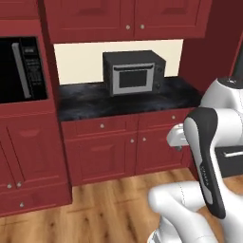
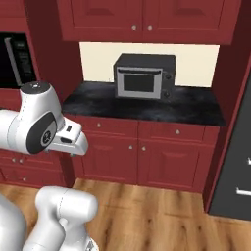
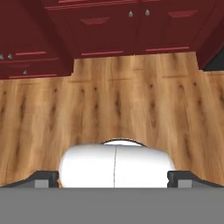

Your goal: Navigate to the microwave.

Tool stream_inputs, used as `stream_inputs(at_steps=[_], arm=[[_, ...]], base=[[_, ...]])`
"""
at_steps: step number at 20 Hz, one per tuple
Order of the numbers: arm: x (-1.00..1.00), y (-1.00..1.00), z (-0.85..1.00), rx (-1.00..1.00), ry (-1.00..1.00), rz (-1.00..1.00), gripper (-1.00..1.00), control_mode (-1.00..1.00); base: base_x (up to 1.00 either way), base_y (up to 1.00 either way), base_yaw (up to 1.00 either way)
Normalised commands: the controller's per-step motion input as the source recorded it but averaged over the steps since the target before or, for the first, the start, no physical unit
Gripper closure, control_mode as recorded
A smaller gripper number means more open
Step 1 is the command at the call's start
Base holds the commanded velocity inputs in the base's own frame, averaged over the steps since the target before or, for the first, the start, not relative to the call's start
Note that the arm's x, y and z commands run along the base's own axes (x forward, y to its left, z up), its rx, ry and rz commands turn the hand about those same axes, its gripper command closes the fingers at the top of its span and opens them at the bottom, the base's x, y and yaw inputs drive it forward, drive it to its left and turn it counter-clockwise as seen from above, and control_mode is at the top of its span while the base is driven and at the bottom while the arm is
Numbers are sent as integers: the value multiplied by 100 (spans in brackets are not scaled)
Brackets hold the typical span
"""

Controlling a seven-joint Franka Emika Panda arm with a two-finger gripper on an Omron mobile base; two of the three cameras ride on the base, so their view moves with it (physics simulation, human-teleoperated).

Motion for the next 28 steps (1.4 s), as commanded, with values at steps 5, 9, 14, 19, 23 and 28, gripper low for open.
stream_inputs(at_steps=[5, 9, 14, 19, 23, 28], arm=[[0, 0, 0, 0, 0, 0, -100, 100], [0, 0, 0, 0, 0, 0, -100, 100], [0, 0, 0, 0, 0, 0, -100, 100], [0, 0, 0, 0, 0, 0, -100, 100], [0, 0, 0, 0, 0, 0, -100, 100], [0, 0, 0, 0, 0, 0, -100, 100]], base=[[2, 100, 3], [23, 100, 9], [43, 100, 7], [65, 100, 3], [93, 86, 0], [90, 24, 0]])
